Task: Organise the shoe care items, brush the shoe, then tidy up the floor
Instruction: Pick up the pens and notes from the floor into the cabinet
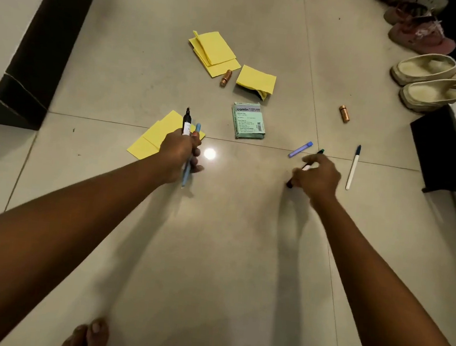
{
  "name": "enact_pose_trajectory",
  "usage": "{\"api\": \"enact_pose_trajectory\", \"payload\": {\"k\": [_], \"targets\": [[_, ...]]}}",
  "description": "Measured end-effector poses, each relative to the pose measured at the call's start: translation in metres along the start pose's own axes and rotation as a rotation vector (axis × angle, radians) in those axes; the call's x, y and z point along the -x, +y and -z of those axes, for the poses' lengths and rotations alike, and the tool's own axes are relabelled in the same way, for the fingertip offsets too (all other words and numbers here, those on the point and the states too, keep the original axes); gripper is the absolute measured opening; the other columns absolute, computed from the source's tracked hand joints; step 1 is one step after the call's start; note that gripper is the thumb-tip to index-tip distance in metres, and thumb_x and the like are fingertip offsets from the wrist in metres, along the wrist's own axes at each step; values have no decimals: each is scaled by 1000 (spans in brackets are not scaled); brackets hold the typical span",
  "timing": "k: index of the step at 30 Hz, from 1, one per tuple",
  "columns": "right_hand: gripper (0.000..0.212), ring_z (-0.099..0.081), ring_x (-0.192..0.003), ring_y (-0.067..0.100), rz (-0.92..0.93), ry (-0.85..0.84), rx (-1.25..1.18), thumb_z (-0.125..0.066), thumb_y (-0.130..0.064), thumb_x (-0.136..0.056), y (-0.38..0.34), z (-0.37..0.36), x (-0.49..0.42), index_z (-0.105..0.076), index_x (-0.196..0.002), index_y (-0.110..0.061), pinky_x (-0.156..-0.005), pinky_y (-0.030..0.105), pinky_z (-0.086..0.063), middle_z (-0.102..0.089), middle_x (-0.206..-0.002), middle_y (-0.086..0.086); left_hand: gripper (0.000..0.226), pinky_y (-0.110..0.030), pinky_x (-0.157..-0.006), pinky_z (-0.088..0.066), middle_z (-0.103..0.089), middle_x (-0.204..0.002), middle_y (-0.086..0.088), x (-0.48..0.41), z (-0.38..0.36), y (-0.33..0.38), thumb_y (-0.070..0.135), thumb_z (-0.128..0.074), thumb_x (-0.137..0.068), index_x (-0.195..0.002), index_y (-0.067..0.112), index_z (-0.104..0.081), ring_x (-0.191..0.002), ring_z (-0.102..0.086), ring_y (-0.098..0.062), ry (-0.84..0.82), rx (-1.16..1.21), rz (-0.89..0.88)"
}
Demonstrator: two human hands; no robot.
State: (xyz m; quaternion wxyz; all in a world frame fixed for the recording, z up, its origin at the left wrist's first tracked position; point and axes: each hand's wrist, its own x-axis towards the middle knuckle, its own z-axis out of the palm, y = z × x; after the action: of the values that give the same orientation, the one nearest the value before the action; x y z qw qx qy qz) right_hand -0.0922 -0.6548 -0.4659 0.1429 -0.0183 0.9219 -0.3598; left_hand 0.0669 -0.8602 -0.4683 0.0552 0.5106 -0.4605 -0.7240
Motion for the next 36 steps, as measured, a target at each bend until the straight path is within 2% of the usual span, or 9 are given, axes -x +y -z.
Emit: {"api": "enact_pose_trajectory", "payload": {"k": [2,8,11,14,17,24,27,32,36], "targets": [[17,-67,-88,28,-77,62,70,-74,-12,-75,11,7,-23,-59,-71,-19,-80,33,-55,-69,-101,12,22,-14,-37,-36,-42,-61,-3,-5,4,-3,22,-47,-98,-77,15,-47,-34,-34,-10,13,-65,-11],[47,-56,-89,24,-134,-119,297,-70,-33,-83,4,-16,-36,-56,-111,2,-45,16,-24,-60,-102,15,18,-16,-41,-41,-49,-67,-4,-6,6,-4,2,-56,-89,-75,13,-51,-44,-45,-11,-70,-159,-49],[35,-58,-93,25,-190,-93,197,-63,-15,-87,-2,-19,-42,-53,-115,3,-56,16,-42,-59,-111,14,21,-15,-39,-43,-50,-67,-6,-4,2,-3,-5,-49,-90,-75,8,-55,-42,-48,-9,-74,-120,-57],[30,-61,-96,28,-390,-95,-131,-49,-10,-89,-10,-15,-43,-53,-116,0,-85,38,-54,-56,-93,10,22,-15,-38,-41,-47,-65,-8,-8,4,-3,-3,-44,-92,-75,5,-54,-48,-43,-14,-26,-94,-48],[23,-50,-60,20,-547,-48,-354,-37,-16,-93,-22,-8,-45,-53,-106,-6,-67,32,-51,-46,-71,8,23,-13,-36,-33,-43,-62,-6,-18,7,-2,5,-46,-94,-72,10,-51,-44,-37,-15,-10,-184,-24],[39,-59,-90,27,-232,-57,30,-50,-34,-89,-28,-25,-80,-61,-105,0,-77,32,-51,-63,-96,10,8,-20,-41,-33,-45,-64,-3,-53,-9,32,14,-60,-87,-91,9,-55,-47,-35,-16,97,-415,-168],[30,-58,-85,23,-128,-154,279,-56,-31,-90,-28,-30,-93,-63,-78,-4,-62,24,-43,-57,-67,0,10,-23,-44,-36,-50,-67,-2,-73,-26,50,13,-62,-84,-93,10,-57,-48,-42,-14,169,-447,-292],[33,-58,-105,36,-78,-201,394,-50,-19,-93,-21,-37,-107,-55,-115,5,-73,30,-43,-59,-114,22,25,-35,-63,-49,-65,-93,-11,-121,-49,86,21,-65,-79,-101,9,-63,-78,-61,-28,253,-577,-400],[27,-59,-90,34,-15,-213,428,-51,-25,-89,-9,-36,-112,-54,-102,-2,-60,27,-38,-61,-101,19,29,-40,-72,-52,-64,-97,-14,-156,-71,116,25,-66,-77,-99,7,-61,-92,-61,-36,234,-684,-469]]}}
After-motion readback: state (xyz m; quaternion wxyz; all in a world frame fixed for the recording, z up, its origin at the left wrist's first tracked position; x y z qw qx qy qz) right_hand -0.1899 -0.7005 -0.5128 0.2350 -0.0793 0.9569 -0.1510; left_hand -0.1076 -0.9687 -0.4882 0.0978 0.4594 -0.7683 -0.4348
